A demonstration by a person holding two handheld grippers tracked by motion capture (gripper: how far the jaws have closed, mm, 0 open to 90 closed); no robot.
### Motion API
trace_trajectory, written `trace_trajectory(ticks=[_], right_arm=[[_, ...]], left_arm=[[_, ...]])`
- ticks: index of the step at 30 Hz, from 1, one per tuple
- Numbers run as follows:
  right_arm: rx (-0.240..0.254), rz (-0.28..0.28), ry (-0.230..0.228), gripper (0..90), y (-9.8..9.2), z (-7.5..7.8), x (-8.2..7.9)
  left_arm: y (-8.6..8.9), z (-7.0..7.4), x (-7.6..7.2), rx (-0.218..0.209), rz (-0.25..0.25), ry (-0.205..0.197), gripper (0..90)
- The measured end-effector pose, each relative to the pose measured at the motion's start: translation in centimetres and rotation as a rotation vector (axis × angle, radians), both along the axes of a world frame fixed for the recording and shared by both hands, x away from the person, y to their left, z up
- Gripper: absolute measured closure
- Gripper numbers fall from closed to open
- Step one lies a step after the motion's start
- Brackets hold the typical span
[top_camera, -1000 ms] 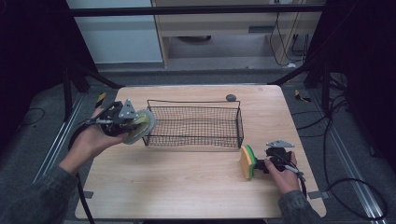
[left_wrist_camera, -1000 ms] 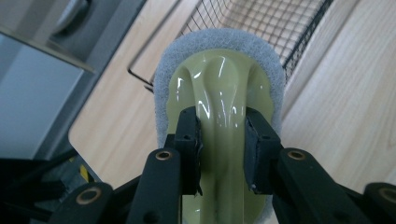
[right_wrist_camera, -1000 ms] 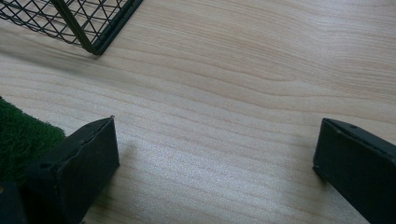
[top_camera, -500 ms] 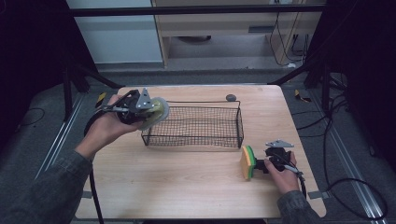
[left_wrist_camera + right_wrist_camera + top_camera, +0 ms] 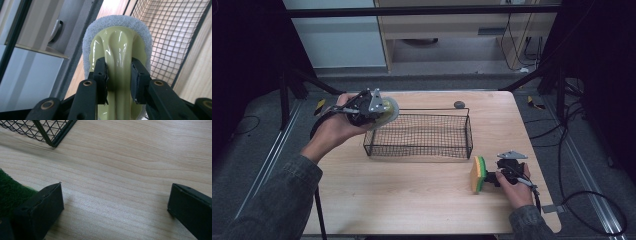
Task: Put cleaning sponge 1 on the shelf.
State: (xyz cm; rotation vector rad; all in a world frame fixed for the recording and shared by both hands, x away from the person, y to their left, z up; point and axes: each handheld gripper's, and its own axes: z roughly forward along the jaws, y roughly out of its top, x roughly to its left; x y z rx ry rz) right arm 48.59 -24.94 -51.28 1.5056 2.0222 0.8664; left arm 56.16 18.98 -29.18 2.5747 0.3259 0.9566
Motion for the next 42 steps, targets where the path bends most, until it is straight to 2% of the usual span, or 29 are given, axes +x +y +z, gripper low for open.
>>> trace_trajectory(ticks=[10, 14, 19, 23, 30, 35, 42], right_arm=[[0.0, -0.002, -0.001, 0.7, 0.0, 0.0, 0.0], [-0.001, -0.002, -0.001, 0.7, 0.0, 0.0, 0.0], [0.0, -0.002, -0.001, 0.7, 0.0, 0.0, 0.0], [0.0, -0.003, -0.001, 0.7, 0.0, 0.0, 0.0], [0.0, -0.002, -0.001, 0.7, 0.0, 0.0, 0.0], [-0.001, -0.003, -0.002, 0.7, 0.0, 0.0, 0.0], [-0.001, -0.002, -0.002, 0.7, 0.0, 0.0, 0.0]], left_arm=[[0.0, -0.1, 0.6, 0.003, 0.002, -0.006, 69.9], [-0.3, -0.3, 0.8, 0.019, -0.015, -0.011, 70.0], [-0.4, -0.4, 0.9, 0.012, -0.027, -0.014, 70.0], [-0.5, -0.6, 1.0, 0.025, -0.035, -0.015, 69.9], [-1.3, -1.7, 1.5, 0.077, -0.059, -0.001, 69.9], [-1.7, -2.3, 1.6, 0.093, -0.073, 0.001, 69.9], [-2.4, -4.1, 2.3, 0.128, -0.108, 0.031, 69.9]])
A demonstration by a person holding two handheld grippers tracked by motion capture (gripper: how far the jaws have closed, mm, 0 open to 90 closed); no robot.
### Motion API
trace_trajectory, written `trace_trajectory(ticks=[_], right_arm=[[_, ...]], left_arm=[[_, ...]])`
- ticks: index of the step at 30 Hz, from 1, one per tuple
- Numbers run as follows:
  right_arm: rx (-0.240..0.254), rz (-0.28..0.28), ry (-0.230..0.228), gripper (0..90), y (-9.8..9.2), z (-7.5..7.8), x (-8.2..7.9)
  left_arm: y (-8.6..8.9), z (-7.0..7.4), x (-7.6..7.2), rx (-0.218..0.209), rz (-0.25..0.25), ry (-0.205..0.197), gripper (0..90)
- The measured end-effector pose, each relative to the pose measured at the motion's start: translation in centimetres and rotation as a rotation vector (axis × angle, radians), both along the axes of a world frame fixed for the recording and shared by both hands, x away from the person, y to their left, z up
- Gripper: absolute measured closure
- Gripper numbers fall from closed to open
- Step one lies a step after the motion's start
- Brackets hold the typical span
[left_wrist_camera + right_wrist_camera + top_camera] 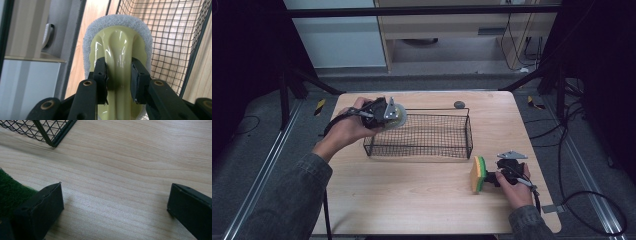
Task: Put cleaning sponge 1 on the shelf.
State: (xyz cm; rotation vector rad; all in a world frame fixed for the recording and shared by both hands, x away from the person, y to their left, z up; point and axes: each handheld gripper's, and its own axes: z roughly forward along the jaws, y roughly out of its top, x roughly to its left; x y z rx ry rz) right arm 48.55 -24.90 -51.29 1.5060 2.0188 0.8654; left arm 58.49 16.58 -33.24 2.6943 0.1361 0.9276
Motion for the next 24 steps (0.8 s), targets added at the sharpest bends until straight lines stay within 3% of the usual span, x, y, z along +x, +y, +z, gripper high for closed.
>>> trace_trajectory(ticks=[24], right_arm=[[-0.004, -0.001, -0.002, 0.7, 0.0, 0.0, 0.0]], left_arm=[[0.1, -3.6, 1.3, 0.042, -0.01, 0.059, 69.9]])
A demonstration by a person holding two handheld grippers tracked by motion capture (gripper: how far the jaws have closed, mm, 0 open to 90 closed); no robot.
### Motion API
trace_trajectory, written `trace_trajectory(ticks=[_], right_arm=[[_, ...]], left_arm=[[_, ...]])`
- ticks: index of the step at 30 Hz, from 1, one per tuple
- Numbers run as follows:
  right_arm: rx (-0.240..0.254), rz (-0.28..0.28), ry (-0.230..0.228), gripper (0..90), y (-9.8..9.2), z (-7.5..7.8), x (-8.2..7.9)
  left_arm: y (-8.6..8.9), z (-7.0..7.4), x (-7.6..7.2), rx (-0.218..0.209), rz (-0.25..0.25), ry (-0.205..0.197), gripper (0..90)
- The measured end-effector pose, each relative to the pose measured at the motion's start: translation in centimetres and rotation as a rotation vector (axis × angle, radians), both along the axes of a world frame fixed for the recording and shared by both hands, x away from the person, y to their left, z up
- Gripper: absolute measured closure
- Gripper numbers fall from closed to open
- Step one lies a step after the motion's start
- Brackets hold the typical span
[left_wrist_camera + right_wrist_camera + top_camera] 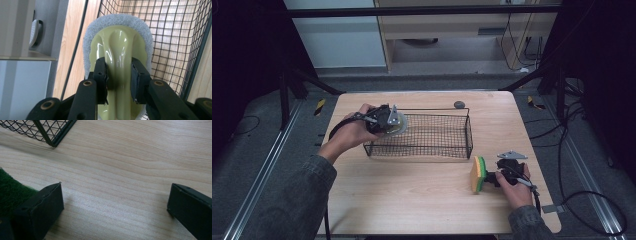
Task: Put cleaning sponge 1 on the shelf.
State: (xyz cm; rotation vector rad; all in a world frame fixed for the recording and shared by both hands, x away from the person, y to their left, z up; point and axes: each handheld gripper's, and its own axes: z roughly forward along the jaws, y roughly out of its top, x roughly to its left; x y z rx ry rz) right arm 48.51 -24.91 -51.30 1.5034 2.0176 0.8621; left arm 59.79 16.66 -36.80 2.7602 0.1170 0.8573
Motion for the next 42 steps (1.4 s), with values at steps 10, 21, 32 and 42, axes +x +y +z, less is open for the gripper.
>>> trace_trajectory(ticks=[10, 21, 32, 42], right_arm=[[0.001, -0.002, 0.001, 0.7, 0.0, 0.0, 0.0], [0.001, -0.002, 0.001, 0.7, 0.0, 0.0, 0.0], [0.0, 0.0, 0.0, 0.8, 0.0, 0.0, 0.0], [0.0, -0.001, 0.0, 0.7, 0.0, 0.0, 0.0]], left_arm=[[0.4, -0.8, 0.2, 0.007, 0.011, 0.016, 69.9], [0.7, -2.2, 0.5, 0.005, 0.018, 0.048, 69.9], [0.8, -3.3, 0.7, 0.013, 0.022, 0.068, 69.9], [0.5, -3.8, 0.7, 0.022, 0.019, 0.08, 69.9]])
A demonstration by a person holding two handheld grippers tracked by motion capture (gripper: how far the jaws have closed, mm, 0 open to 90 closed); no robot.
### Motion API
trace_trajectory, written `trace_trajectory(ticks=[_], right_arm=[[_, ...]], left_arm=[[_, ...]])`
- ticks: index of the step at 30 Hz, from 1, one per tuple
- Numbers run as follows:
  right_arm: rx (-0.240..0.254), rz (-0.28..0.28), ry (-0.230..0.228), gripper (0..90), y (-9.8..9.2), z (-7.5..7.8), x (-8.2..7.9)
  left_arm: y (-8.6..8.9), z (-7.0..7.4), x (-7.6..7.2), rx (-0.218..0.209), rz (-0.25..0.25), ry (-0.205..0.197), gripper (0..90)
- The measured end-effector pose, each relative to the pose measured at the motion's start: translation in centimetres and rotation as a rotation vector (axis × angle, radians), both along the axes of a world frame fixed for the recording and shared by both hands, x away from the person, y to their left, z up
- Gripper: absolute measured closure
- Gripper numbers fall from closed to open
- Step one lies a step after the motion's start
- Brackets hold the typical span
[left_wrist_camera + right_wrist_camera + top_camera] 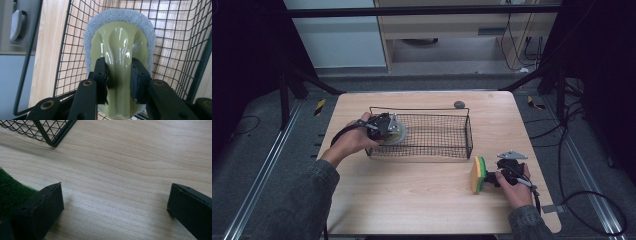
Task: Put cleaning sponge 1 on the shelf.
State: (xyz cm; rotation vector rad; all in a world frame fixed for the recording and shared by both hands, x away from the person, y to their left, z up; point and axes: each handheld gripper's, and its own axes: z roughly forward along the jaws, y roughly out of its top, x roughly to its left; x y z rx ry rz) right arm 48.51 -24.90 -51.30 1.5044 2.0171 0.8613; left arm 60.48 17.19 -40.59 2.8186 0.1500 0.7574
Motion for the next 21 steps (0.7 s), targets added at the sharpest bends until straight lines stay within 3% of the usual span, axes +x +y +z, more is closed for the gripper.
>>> trace_trajectory(ticks=[21], right_arm=[[0.0, 0.0, 0.001, 0.7, 0.0, 0.0, 0.0]], left_arm=[[-1.2, -1.7, 1.4, 0.017, 0.018, 0.098, 69.6]])
